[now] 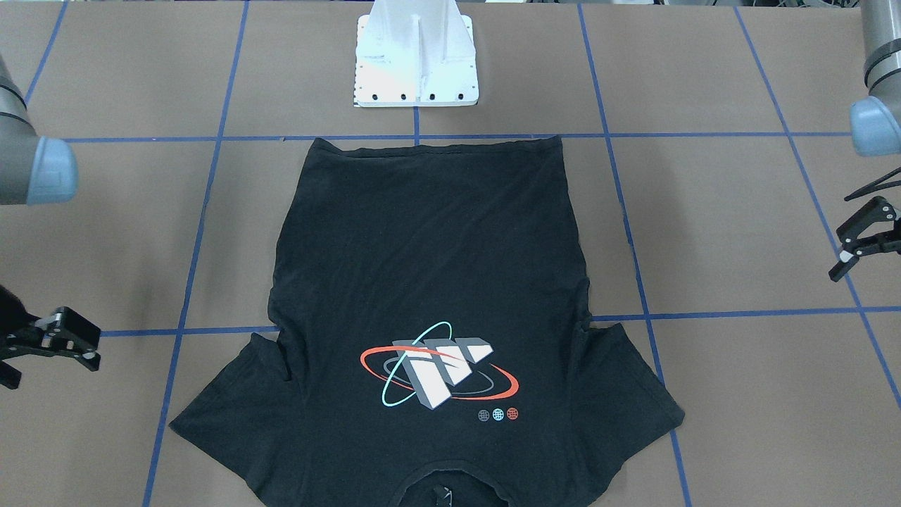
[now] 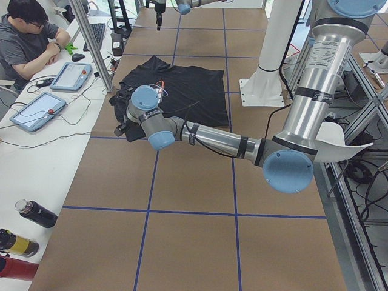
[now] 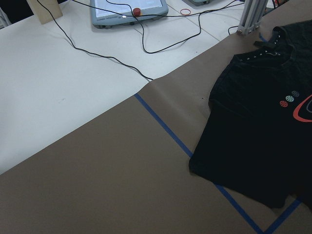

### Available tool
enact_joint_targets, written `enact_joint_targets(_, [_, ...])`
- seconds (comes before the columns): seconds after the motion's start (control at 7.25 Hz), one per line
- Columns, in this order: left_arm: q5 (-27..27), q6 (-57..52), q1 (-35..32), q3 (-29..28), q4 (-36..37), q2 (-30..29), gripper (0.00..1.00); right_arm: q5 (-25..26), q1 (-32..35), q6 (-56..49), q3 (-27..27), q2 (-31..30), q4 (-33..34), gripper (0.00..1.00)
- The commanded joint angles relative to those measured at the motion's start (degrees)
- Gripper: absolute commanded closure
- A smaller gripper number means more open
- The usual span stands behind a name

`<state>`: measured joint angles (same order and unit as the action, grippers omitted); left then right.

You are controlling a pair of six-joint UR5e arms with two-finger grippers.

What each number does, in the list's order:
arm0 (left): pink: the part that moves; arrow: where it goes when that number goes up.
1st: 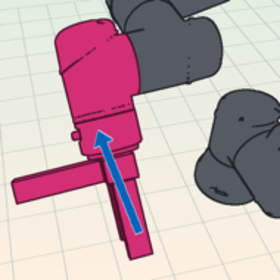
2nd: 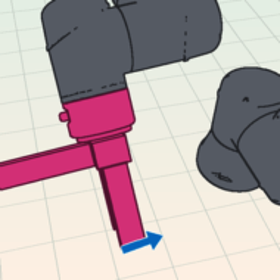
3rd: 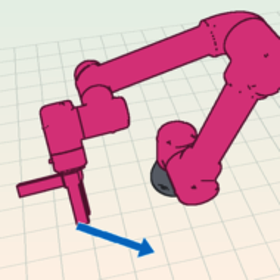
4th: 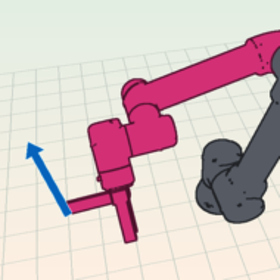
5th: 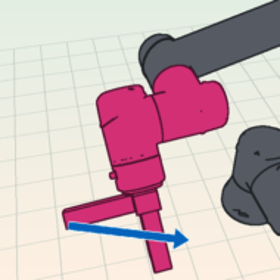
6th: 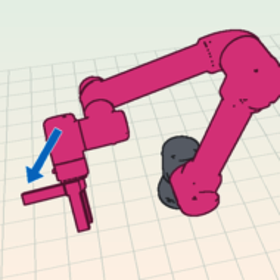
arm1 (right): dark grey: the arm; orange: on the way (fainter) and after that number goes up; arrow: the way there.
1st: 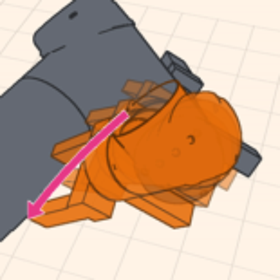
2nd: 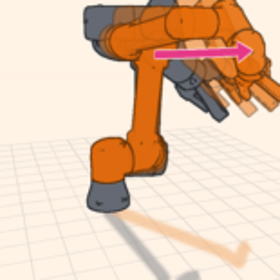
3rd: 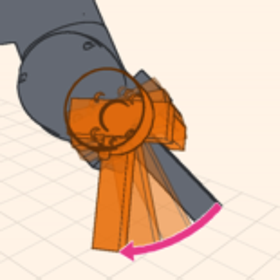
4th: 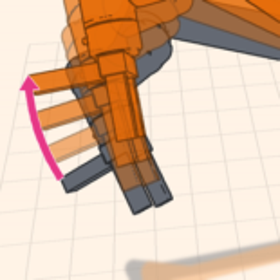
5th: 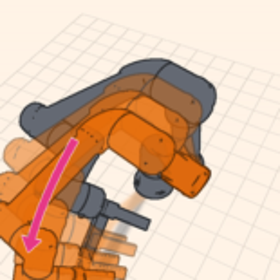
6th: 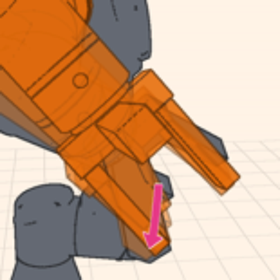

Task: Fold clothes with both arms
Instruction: 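Move the right gripper toward the shirt's sleeve nearest it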

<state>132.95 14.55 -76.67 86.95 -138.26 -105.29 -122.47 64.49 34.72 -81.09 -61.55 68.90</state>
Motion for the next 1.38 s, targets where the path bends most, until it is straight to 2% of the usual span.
enact_joint_targets(0.0, [0.03,0.39,0.21,0.15,-0.08,0.17,0.00,5.36,-5.14,12.60,11.24,2.30,-18.81,0.01])
enact_joint_targets(0.28, [0.03,0.39,0.29,0.15,-0.16,0.52,0.00,12.31,-9.54,17.91,19.87,6.59,-25.55,0.05])
enact_joint_targets(0.41, [0.03,0.31,0.38,0.15,-0.16,0.53,0.00,14.26,-10.43,17.92,22.52,8.01,-25.83,0.07])
enact_joint_targets(0.69, [-0.06,0.31,0.47,0.15,-0.08,0.53,0.00,16.55,-11.58,17.92,23.52,7.59,-26.18,0.13])
enact_joint_targets(0.96, [-0.06,0.31,0.73,0.06,-0.16,0.61,0.00,16.74,-11.76,17.92,23.52,6.19,-28.37,0.18])
enact_joint_targets(1.1, [-0.06,0.39,0.82,0.06,-0.16,0.70,0.00,16.74,-11.76,17.92,23.61,5.74,-28.65,0.24])
enact_joint_targets(1.24, [-0.06,0.31,0.82,0.06,-0.16,0.79,0.00,17.17,-11.76,17.92,23.61,5.74,-28.65,0.35])
